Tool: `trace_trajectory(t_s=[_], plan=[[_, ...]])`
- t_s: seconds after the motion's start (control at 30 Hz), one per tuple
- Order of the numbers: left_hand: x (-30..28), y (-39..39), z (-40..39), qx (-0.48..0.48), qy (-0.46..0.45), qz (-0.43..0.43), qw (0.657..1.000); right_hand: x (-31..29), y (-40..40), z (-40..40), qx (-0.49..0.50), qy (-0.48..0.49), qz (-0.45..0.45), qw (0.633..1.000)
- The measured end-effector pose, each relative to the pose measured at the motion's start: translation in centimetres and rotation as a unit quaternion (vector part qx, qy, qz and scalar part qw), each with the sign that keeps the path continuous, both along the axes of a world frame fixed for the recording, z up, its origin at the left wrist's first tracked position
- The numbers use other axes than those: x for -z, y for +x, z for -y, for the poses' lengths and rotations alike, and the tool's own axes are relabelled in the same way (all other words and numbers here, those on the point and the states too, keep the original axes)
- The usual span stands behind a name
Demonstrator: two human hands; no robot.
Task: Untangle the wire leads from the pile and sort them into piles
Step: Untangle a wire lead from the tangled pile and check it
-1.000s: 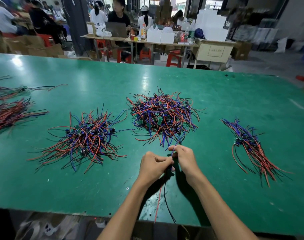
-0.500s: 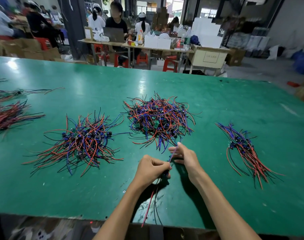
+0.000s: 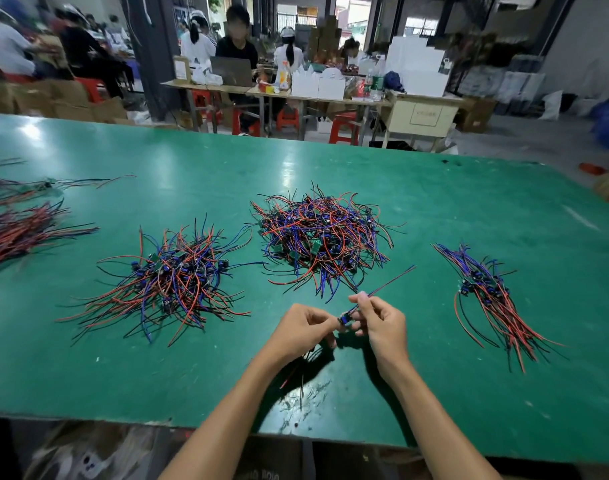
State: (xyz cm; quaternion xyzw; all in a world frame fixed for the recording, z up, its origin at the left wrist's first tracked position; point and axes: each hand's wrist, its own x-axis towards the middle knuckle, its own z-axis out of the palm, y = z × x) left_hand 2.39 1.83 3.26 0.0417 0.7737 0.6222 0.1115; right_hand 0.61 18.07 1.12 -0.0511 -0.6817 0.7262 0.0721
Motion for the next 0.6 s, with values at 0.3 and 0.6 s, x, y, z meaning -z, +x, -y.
trace_trajectory(t_s=[0.3, 0.6], plan=[[-1.4, -0.2, 1.7, 0.050, -0.060, 0.014, 0.997, -0.5, -0.2, -0.3, 0.095, -0.099, 0.015, 0.990], [0.3, -0.7, 3.5, -0.069, 0.162, 0.031, 0.984, -0.2, -0.6, -0.5, 0.179, -0.116, 0.010, 0.977]])
